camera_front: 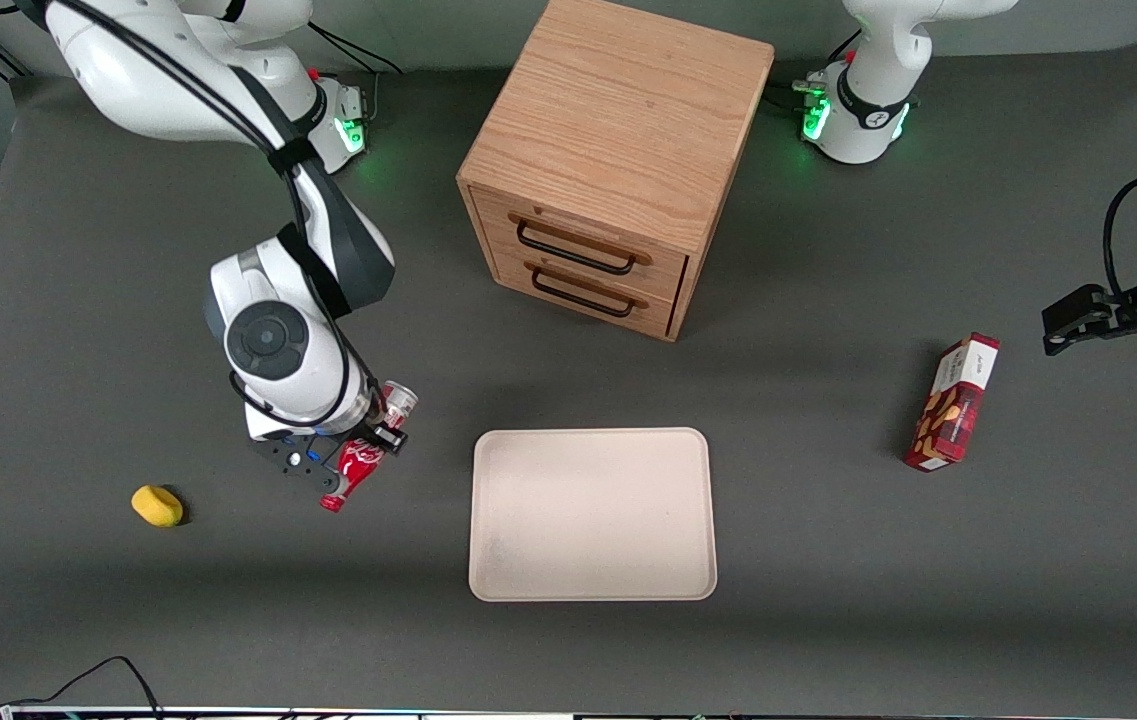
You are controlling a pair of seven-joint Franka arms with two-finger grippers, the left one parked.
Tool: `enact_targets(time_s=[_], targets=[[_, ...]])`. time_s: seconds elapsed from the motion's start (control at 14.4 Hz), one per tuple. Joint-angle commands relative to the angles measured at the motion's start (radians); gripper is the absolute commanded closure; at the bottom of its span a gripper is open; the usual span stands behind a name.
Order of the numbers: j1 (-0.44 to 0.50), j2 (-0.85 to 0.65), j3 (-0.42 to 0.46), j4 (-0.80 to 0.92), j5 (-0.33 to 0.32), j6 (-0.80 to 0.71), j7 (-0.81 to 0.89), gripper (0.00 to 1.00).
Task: Place coke bottle on tray
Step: 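Lift the bottle upright and carry it over the white tray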
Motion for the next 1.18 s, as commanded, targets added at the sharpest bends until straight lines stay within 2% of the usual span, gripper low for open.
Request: enact_targets(time_s=[0.0, 0.07, 0.14, 0.28, 0.56, 0.83, 1.11], targets=[[0.000, 0.070, 0.004, 0.166, 0.101, -0.036, -0.287, 1.00], [0.010, 0.105, 0.004, 0.216, 0.175, -0.036, -0.360, 1.00], [0.029, 0.132, 0.004, 0.264, 0.195, -0.036, -0.411, 1.00], [0.069, 0.188, 0.004, 0.353, 0.200, -0.036, -0.480, 1.00], [0.125, 0.378, -0.009, 0.482, 0.192, -0.025, -0.489, 1.00], [0.161, 0.468, -0.081, 0.481, 0.195, 0.025, -0.526, 1.00], [0.160, 0.526, -0.083, 0.484, 0.200, 0.085, -0.516, 1.00]])
